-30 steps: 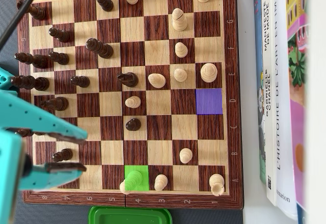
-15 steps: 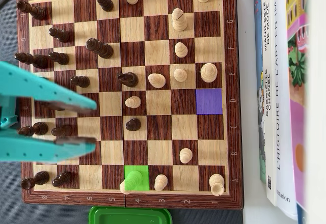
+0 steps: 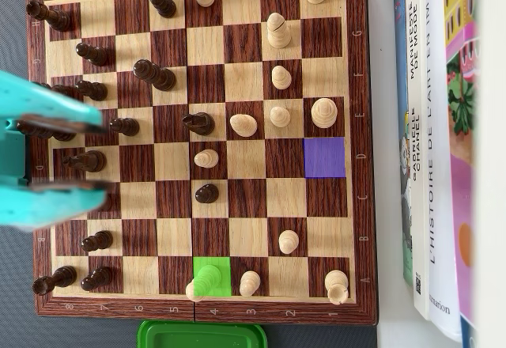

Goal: Play chess

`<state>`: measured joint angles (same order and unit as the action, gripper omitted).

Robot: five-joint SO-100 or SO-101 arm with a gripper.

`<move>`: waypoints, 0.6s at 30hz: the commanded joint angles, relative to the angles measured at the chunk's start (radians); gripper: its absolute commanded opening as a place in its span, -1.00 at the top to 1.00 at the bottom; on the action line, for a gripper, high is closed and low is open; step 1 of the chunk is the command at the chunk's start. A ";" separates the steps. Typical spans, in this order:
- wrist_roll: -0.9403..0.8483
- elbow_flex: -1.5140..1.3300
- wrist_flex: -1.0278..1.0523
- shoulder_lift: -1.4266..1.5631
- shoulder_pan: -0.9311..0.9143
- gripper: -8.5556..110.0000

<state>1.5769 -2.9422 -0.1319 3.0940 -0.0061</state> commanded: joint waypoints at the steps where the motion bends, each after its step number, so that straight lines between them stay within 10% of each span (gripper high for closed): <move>1: -0.003 -0.037 -0.101 0.055 0.003 0.63; 18: -0.002 -0.209 -0.327 0.250 0.003 0.62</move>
<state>1.5769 -3.1370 -0.4403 3.3272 -0.0077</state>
